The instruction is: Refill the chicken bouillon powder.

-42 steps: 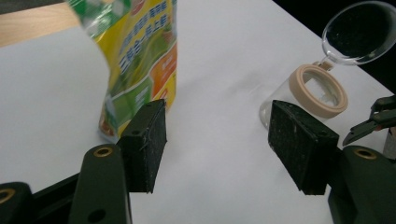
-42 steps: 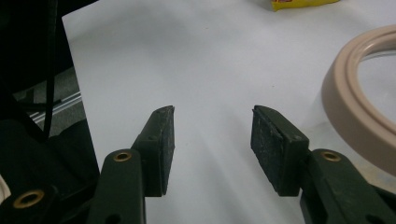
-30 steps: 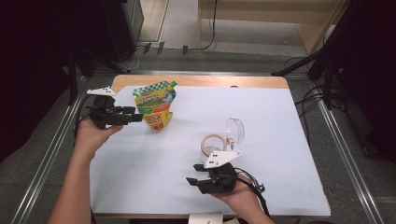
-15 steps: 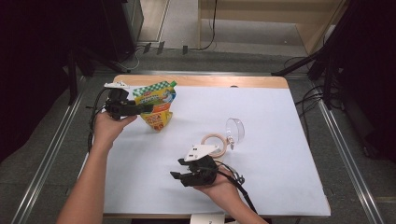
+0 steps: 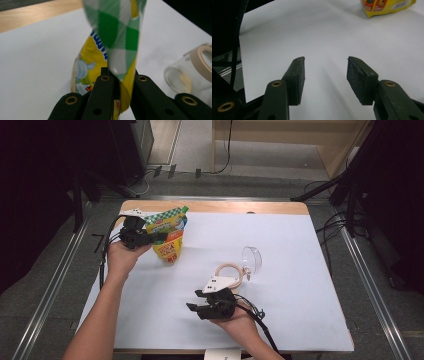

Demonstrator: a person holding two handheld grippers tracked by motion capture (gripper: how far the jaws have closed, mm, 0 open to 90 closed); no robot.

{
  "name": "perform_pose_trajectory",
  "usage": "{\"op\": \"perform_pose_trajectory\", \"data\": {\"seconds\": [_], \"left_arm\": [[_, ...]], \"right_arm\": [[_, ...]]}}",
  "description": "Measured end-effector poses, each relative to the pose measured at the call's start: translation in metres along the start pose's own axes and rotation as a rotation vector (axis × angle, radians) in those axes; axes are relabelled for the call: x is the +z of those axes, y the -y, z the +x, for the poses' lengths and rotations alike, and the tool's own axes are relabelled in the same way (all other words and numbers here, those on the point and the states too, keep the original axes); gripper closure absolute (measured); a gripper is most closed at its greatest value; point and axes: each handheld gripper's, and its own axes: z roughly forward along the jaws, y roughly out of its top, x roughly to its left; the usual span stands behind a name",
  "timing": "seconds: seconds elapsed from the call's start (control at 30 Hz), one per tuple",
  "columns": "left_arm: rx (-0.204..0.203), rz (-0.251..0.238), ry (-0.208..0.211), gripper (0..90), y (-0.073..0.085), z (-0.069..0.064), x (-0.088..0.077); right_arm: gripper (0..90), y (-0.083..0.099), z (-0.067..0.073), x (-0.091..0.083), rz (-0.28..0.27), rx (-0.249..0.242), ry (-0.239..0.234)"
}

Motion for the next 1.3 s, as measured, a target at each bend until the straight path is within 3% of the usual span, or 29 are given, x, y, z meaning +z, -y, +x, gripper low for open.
{"op": "perform_pose_trajectory", "data": {"seconds": [0.2,0.23,0.27,0.3,0.47,0.67,0.87,0.93,1.03,1.17,1.27,1.3], "left_arm": [[-0.004,0.008,0.059,90.0,-0.008,-0.016,-0.018],[0.015,0.004,0.076,90.0,-0.012,-0.028,-0.027],[0.015,0.004,0.076,90.0,-0.012,-0.028,-0.027],[0.037,0.004,0.091,90.0,-0.013,-0.039,-0.035],[0.043,0.000,0.125,90.0,-0.014,-0.055,-0.051],[0.103,0.023,0.160,90.0,-0.021,-0.091,-0.073],[0.125,0.038,0.212,90.0,-0.022,-0.110,-0.074],[0.131,0.061,0.236,90.0,-0.021,-0.118,-0.072],[0.131,0.077,0.253,90.0,-0.018,-0.125,-0.070],[0.139,0.097,0.279,90.0,-0.016,-0.134,-0.070],[0.134,0.104,0.296,90.0,-0.015,-0.138,-0.069],[0.129,0.109,0.321,90.0,-0.015,-0.141,-0.069]], "right_arm": [[48.4,0.001,0.003,0.001,-0.002,-0.003,0.002],[48.3,0.001,0.003,0.002,-0.002,-0.005,0.005],[48.3,0.001,0.003,0.002,-0.002,-0.005,0.005],[48.3,0.001,0.002,0.002,-0.004,-0.006,0.009],[48.3,0.002,0.000,0.003,-0.005,0.003,0.018],[50.6,0.001,-0.001,0.006,-0.013,0.010,0.032],[51.7,0.001,-0.003,0.009,-0.004,0.018,0.064],[59.4,0.000,-0.004,0.008,-0.017,0.020,0.082],[70.8,-0.001,-0.007,0.006,-0.055,0.070,0.074],[77.5,-0.001,-0.010,0.005,-0.077,0.089,0.086],[78.7,-0.001,-0.011,0.006,-0.083,0.071,0.106],[78.7,0.000,-0.011,0.006,-0.088,0.063,0.117]]}}
